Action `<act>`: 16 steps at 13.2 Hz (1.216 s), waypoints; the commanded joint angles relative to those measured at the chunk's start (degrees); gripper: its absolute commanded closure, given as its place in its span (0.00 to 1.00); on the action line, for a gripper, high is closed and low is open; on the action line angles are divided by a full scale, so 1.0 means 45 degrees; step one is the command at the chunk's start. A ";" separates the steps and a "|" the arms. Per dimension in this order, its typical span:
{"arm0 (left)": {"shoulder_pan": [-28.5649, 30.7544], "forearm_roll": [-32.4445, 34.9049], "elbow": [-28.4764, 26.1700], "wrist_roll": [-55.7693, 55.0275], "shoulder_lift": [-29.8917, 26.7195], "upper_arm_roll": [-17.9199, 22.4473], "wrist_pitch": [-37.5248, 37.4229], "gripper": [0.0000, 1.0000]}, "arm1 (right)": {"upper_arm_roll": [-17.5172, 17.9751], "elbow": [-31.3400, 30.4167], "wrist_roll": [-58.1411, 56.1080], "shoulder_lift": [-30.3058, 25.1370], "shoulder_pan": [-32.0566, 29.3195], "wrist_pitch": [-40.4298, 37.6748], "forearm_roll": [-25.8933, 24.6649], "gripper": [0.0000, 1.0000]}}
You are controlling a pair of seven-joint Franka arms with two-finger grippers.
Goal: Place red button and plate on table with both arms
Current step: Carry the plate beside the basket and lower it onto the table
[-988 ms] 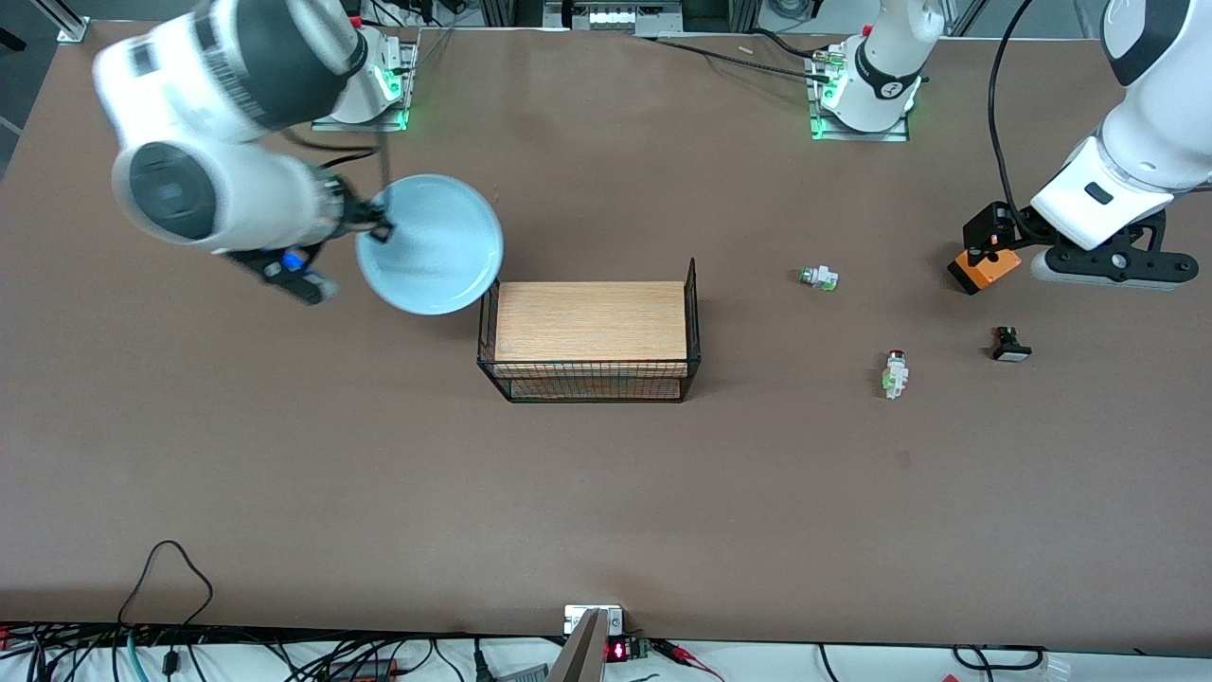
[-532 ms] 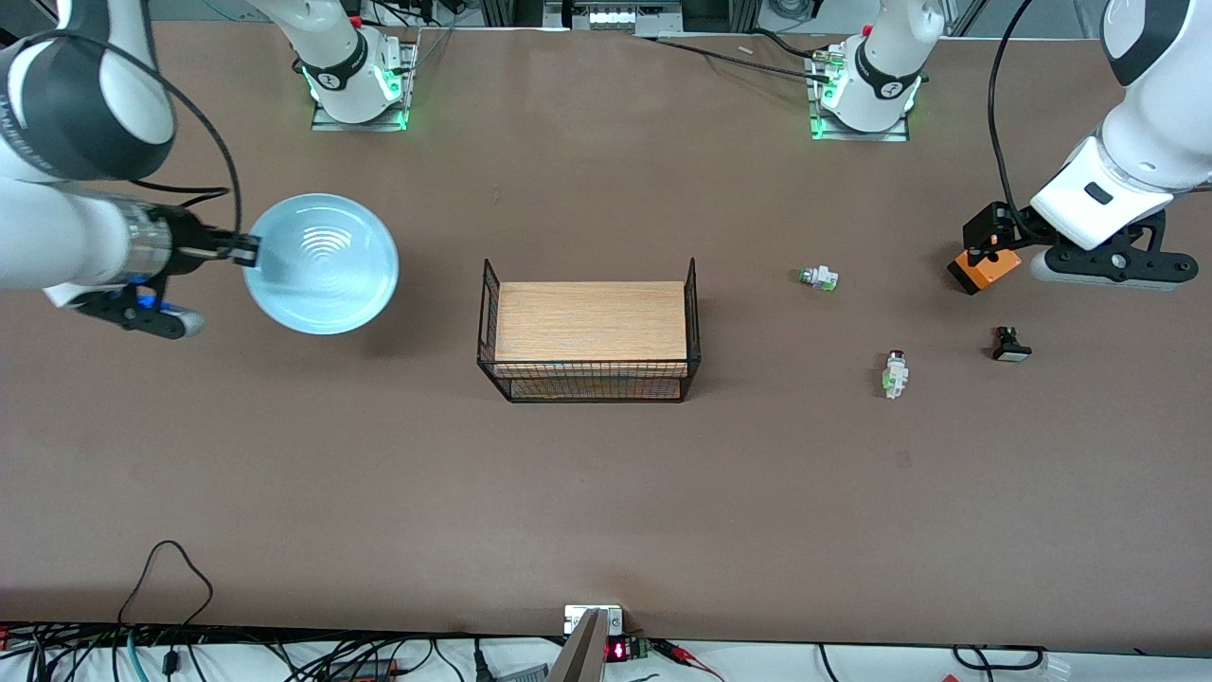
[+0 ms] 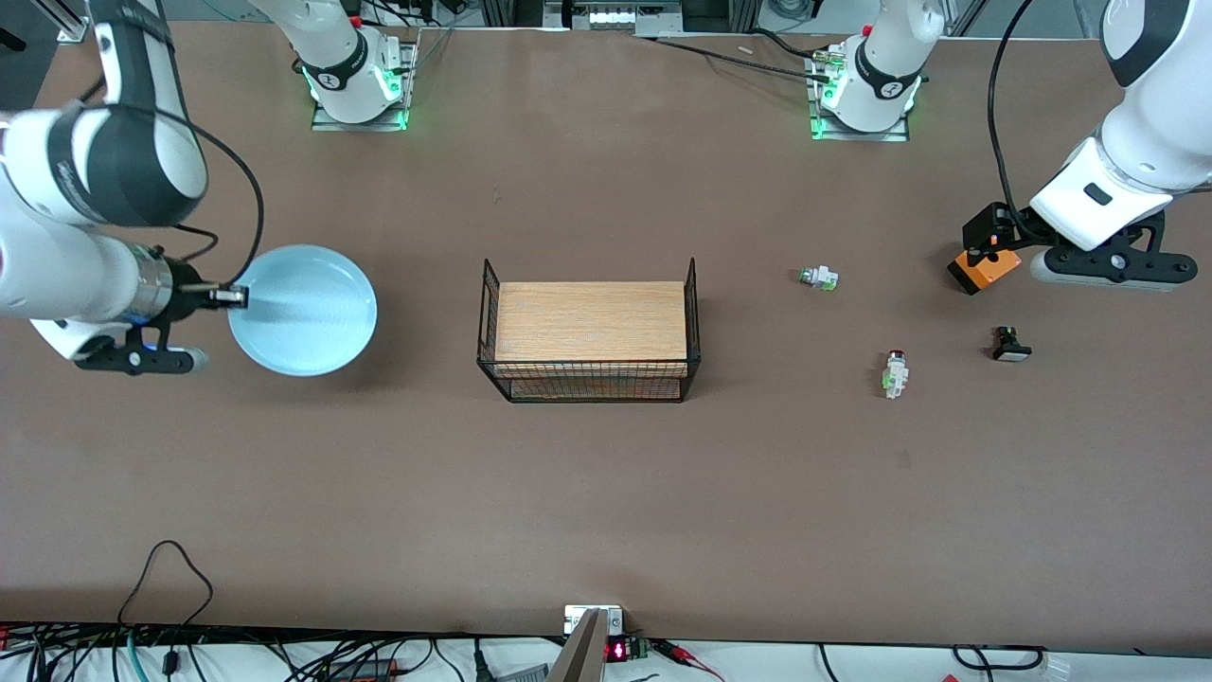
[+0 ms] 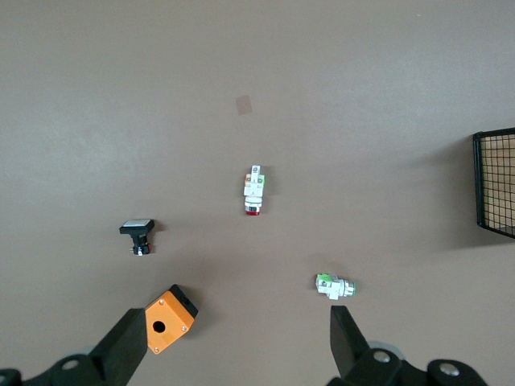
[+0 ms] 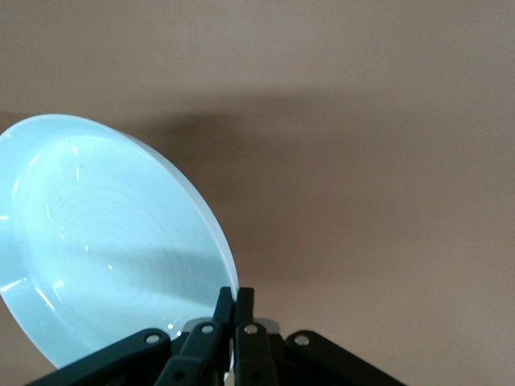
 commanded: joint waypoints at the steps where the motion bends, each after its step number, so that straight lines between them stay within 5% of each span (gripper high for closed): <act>1: -0.0068 -0.0192 0.0386 -0.0076 0.0161 0.0042 -0.0196 0.00 | 0.0084 -0.2456 -0.1262 -0.0410 -0.0697 0.3038 -0.0165 1.00; 8: -0.0068 -0.0192 0.0367 -0.0076 0.0181 0.0061 -0.0196 0.00 | 0.0104 -0.6524 -0.2727 0.0154 -0.1596 0.9956 -0.0107 1.00; 16: -0.0068 -0.0192 0.0367 -0.0056 0.0181 0.0061 -0.0196 0.00 | 0.0123 -0.6625 -0.3277 0.1874 -0.1891 1.2384 -0.0107 1.00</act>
